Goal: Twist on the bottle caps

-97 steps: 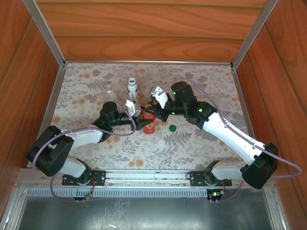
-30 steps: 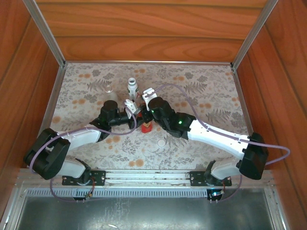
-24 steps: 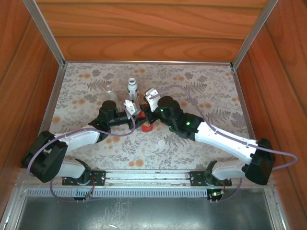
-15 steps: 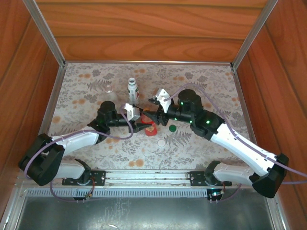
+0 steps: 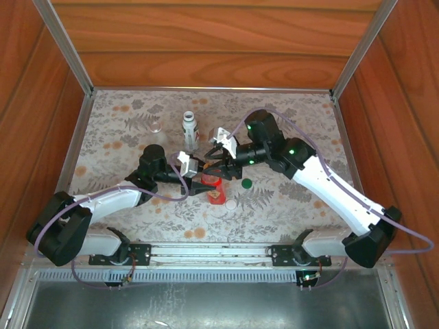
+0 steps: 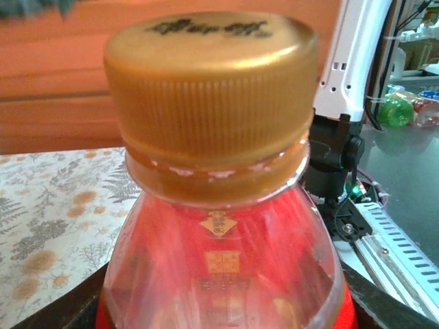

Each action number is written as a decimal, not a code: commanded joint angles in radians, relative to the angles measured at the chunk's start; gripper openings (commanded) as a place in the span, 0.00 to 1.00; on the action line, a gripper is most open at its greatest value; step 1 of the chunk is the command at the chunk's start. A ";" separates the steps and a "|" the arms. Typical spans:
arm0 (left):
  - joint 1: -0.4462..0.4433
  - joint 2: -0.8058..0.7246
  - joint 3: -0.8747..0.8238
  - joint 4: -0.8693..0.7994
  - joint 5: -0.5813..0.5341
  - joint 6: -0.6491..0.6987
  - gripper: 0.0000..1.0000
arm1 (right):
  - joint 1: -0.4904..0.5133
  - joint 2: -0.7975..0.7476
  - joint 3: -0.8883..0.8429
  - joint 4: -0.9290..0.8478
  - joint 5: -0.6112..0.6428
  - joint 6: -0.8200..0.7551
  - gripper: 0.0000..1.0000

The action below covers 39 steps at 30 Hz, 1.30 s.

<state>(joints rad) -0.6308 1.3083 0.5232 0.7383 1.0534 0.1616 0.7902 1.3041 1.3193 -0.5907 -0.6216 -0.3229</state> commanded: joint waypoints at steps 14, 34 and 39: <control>-0.003 -0.026 0.030 -0.014 0.040 -0.007 0.59 | -0.015 0.055 0.050 -0.092 -0.042 -0.069 0.22; -0.009 -0.003 0.078 -0.017 -0.492 -0.016 0.57 | 0.112 0.012 -0.170 0.149 1.169 0.560 0.16; -0.016 0.022 0.086 -0.017 -0.478 -0.013 0.57 | 0.126 0.082 -0.117 0.080 1.274 0.633 0.18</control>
<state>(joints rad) -0.6426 1.3563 0.5758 0.6430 0.5606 0.1516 0.9588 1.3460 1.2106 -0.3531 0.3035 0.2405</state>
